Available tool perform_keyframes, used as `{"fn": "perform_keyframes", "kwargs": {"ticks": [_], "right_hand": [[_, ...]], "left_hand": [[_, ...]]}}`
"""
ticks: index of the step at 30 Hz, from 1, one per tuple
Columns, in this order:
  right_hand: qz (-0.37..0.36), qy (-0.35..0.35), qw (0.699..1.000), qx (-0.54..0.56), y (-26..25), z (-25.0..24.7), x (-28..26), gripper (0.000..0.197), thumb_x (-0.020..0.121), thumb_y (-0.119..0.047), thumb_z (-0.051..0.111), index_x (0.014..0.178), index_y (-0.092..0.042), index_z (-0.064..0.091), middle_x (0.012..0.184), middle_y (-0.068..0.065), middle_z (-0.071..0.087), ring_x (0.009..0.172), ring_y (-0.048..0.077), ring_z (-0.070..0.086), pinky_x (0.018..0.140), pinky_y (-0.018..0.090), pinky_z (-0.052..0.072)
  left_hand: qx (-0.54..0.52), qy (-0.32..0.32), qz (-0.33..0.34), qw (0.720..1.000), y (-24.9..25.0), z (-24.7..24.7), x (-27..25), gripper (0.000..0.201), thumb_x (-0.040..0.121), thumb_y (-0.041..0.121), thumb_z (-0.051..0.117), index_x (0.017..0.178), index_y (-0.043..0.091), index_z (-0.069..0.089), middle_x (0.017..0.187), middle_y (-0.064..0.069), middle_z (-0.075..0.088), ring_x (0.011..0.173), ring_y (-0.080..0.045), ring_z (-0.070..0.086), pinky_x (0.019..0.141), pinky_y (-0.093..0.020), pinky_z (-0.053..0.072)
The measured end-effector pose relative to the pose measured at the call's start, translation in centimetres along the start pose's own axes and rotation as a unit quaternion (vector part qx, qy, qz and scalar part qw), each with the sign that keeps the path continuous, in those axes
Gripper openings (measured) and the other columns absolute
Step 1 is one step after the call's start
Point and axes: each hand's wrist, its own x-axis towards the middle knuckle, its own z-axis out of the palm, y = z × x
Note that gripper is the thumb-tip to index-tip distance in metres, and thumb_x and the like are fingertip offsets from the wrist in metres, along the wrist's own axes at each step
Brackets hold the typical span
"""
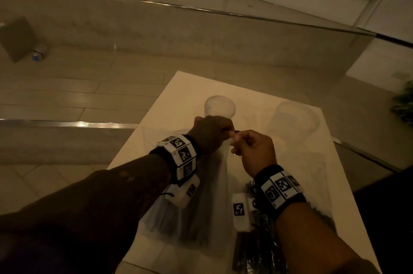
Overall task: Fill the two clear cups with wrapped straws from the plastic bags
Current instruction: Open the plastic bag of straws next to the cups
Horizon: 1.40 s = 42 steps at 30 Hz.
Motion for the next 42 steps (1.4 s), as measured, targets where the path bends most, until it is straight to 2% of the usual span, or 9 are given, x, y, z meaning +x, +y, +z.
{"fn": "perform_keyframes", "kwargs": {"ticks": [15, 18, 23, 29, 32, 34, 36, 38, 42], "right_hand": [[-0.022, 0.092, 0.994, -0.056, 1.7, -4.9, 1.3, 0.021, 0.095, -0.009, 0.056, 0.078, -0.019, 0.061, 0.071, 0.008, 0.065, 0.066, 0.025, 0.064, 0.062, 0.032, 0.055], [-0.012, 0.085, 0.996, 0.016, 1.3, -4.1, 1.1, 0.02, 0.096, -0.004, 0.053, 0.081, -0.015, 0.061, 0.081, 0.011, 0.067, 0.068, 0.025, 0.067, 0.064, 0.032, 0.059], [-0.027, 0.033, 0.996, 0.084, 0.4, -2.5, 0.6, 0.022, 0.097, 0.001, 0.049, 0.083, -0.013, 0.059, 0.081, 0.007, 0.069, 0.07, 0.014, 0.071, 0.066, 0.024, 0.059], [0.002, 0.027, 0.995, 0.096, 0.4, -2.5, 0.5, 0.024, 0.097, 0.002, 0.049, 0.08, -0.012, 0.058, 0.079, 0.007, 0.069, 0.068, 0.019, 0.071, 0.064, 0.028, 0.06], [-0.008, 0.033, 0.996, -0.082, 1.0, -3.2, 0.4, 0.008, 0.092, -0.01, 0.061, 0.088, -0.018, 0.06, 0.095, 0.002, 0.068, 0.086, 0.02, 0.067, 0.079, 0.034, 0.059], [-0.118, 0.031, 0.968, -0.22, -0.3, -3.0, -0.2, 0.038, 0.083, -0.018, 0.072, 0.117, -0.022, 0.055, 0.124, -0.003, 0.053, 0.111, 0.013, 0.052, 0.091, 0.02, 0.047], [-0.208, -0.084, 0.921, -0.318, -1.7, -1.6, -0.4, 0.065, 0.079, -0.027, 0.075, 0.136, -0.022, 0.044, 0.137, -0.003, 0.044, 0.124, 0.014, 0.038, 0.103, 0.027, 0.035], [-0.204, -0.203, 0.861, -0.421, -2.1, 0.7, -0.2, 0.055, 0.084, -0.034, 0.067, 0.134, -0.023, 0.047, 0.137, 0.0, 0.048, 0.128, 0.021, 0.038, 0.108, 0.039, 0.03], [-0.147, -0.208, 0.812, -0.526, -0.4, 3.0, 0.7, 0.022, 0.098, -0.031, 0.043, 0.112, -0.022, 0.059, 0.118, 0.002, 0.061, 0.118, 0.026, 0.049, 0.103, 0.043, 0.03]], "left_hand": [[0.101, 0.115, -0.051, 0.987, -11.3, -4.1, -4.7, 0.022, 0.094, 0.035, 0.041, 0.091, 0.025, 0.061, 0.096, 0.006, 0.062, 0.093, -0.019, 0.056, 0.084, -0.039, 0.041], [0.095, 0.122, -0.085, 0.984, -10.4, -3.8, -5.0, 0.014, 0.093, 0.031, 0.049, 0.1, 0.023, 0.059, 0.108, 0.004, 0.059, 0.104, -0.02, 0.051, 0.087, -0.038, 0.035], [0.101, -0.011, -0.042, 0.994, -5.5, -1.9, -3.6, 0.059, 0.081, 0.064, 0.051, 0.132, 0.037, 0.038, 0.138, 0.006, 0.041, 0.131, -0.023, 0.03, 0.109, -0.052, 0.022], [0.144, 0.071, -0.024, 0.987, -3.3, -0.6, -2.9, 0.021, 0.087, 0.045, 0.054, 0.1, 0.032, 0.065, 0.139, 0.001, 0.04, 0.134, -0.025, 0.024, 0.11, -0.054, 0.014], [0.19, 0.104, -0.012, 0.976, -3.0, -0.2, -3.8, 0.019, 0.088, 0.038, 0.056, 0.101, 0.025, 0.063, 0.126, -0.002, 0.051, 0.119, -0.024, 0.039, 0.1, -0.045, 0.029], [0.205, 0.1, 0.008, 0.973, -2.6, 0.1, -4.1, 0.02, 0.092, 0.035, 0.049, 0.104, 0.022, 0.058, 0.114, -0.001, 0.057, 0.107, -0.021, 0.045, 0.091, -0.037, 0.033], [0.193, 0.09, 0.021, 0.977, -2.0, 0.6, -4.1, 0.02, 0.095, 0.034, 0.044, 0.103, 0.02, 0.056, 0.109, -0.001, 0.06, 0.104, -0.021, 0.046, 0.086, -0.036, 0.033], [0.195, 0.072, 0.02, 0.978, -1.7, 1.2, -4.2, 0.023, 0.095, 0.036, 0.041, 0.101, 0.021, 0.055, 0.105, 0.0, 0.061, 0.105, -0.023, 0.048, 0.086, -0.037, 0.03], [0.156, -0.001, 0.017, 0.988, -3.8, 2.1, -5.6, 0.066, 0.071, 0.067, 0.058, 0.12, 0.024, 0.048, 0.12, 0.002, 0.05, 0.116, -0.021, 0.04, 0.101, -0.041, 0.028]]}}
